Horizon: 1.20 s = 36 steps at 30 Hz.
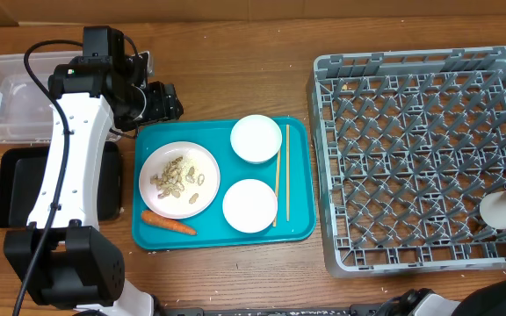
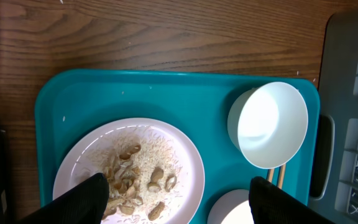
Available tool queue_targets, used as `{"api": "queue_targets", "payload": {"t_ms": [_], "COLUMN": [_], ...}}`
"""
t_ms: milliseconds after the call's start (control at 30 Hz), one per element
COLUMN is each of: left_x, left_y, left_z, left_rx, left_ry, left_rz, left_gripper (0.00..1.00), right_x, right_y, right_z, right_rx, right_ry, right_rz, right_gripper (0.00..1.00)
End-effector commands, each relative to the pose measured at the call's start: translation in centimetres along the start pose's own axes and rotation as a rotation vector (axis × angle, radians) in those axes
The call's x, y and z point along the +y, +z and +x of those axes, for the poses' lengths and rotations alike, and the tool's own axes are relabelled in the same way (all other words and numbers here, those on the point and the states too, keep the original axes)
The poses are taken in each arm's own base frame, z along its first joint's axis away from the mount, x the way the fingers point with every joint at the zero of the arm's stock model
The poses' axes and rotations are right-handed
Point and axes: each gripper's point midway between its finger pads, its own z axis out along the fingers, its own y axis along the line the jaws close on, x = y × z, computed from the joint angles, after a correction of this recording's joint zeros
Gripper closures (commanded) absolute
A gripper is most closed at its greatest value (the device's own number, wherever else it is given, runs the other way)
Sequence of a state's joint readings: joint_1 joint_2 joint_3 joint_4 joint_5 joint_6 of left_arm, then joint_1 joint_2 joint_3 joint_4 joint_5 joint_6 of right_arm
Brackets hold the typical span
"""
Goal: Sort waste into correct bins and load items into the dishwasher
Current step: 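Place the bowl upside down in the rack's right corner with right gripper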
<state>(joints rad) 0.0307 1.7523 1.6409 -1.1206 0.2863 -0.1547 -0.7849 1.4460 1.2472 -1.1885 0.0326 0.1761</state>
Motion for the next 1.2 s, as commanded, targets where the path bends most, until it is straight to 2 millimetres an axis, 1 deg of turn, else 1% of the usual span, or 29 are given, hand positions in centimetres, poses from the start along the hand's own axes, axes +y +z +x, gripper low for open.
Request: {"api": "queue_targets", "payload": {"t_ms": [0,133,267,333,433,467,633,667,733,767,800,833,867,933,967,1000,1033,1067,1133,1167], "left_x": [0.0,0.0,0.0,0.0,0.0,0.0,0.0,0.0,0.0,0.0,0.0,0.0,0.0,0.0,0.0,0.0,0.0,0.0,0.0,0.0], "left_y": [-0.5,-0.5,-0.5,-0.5,-0.5,-0.5,-0.5,-0.5,-0.5,-0.5,-0.5,-0.5,-0.5,-0.5,-0.5,-0.5,-0.5,-0.5,-0.5,-0.5], "left_z": [-0.6,-0.6,-0.5,-0.5,-0.5,-0.5,-0.5,-0.5,-0.5,-0.4,-0.4,-0.4,-0.4,-0.4,-0.4,-0.4,-0.4,-0.4,-0.4,-0.4], "left_rx": [-0.022,-0.022,-0.022,-0.022,-0.021,-0.021,-0.021,-0.020,-0.018,-0.017,-0.017,-0.017,-0.017,-0.017,-0.017,-0.017,-0.016,-0.016,-0.015,-0.014], "left_ry": [0.010,0.010,0.010,0.010,0.009,0.010,0.010,0.009,0.009,0.009,0.009,0.009,0.009,0.009,0.009,0.009,0.009,0.008,0.009,0.009], "left_rz": [-0.006,-0.006,-0.006,-0.006,-0.005,-0.005,-0.005,-0.006,-0.006,-0.006,-0.006,-0.006,-0.006,-0.006,-0.006,-0.006,-0.007,-0.007,-0.007,-0.007], "left_gripper": [0.26,0.26,0.26,0.26,0.25,0.25,0.25,0.25,0.25,0.25,0.25,0.25,0.25,0.25,0.25,0.25,0.25,0.25,0.25,0.25], "right_x": [0.4,0.8,0.8,0.7,0.5,0.2,-0.2,-0.2,-0.2,-0.1,-0.1,-0.1,-0.1,-0.2,-0.2,-0.2,-0.2,-0.2,-0.2,-0.2], "right_y": [-2.4,-4.2,-4.3,-3.9,-2.5,-1.6,0.2,0.5,0.7,0.8,0.8,0.8,0.8,0.8,0.8,0.8,0.8,0.7,0.7,0.7], "right_z": [-2.1,-3.6,-3.8,-3.5,-2.5,-2.0,-2.0,-2.2,-2.3,-2.4,-2.5,-2.5,-2.4,-2.3,-2.3,-2.3,-2.3,-2.3,-2.3,-2.3], "right_rx": [-0.088,-0.149,-0.153,-0.137,-0.090,-0.062,-0.030,-0.029,-0.029,-0.032,-0.035,-0.035,-0.034,-0.029,-0.027,-0.027,-0.027,-0.028,-0.028,-0.027], "right_ry": [0.008,0.012,0.012,0.012,0.011,0.011,0.011,0.010,0.010,0.011,0.011,0.011,0.011,0.010,0.010,0.010,0.010,0.010,0.010,0.010], "right_rz": [-0.022,-0.038,-0.038,-0.034,-0.020,-0.002,0.031,0.032,0.033,0.032,0.030,0.030,0.030,0.032,0.032,0.033,0.033,0.033,0.033,0.032], "right_gripper": [0.69,0.69,0.69,0.69,0.68,0.68,0.67,0.59,0.57,0.51,0.41,0.25,0.20,0.19,0.21,0.34,0.43,0.48,0.48,0.42]}}
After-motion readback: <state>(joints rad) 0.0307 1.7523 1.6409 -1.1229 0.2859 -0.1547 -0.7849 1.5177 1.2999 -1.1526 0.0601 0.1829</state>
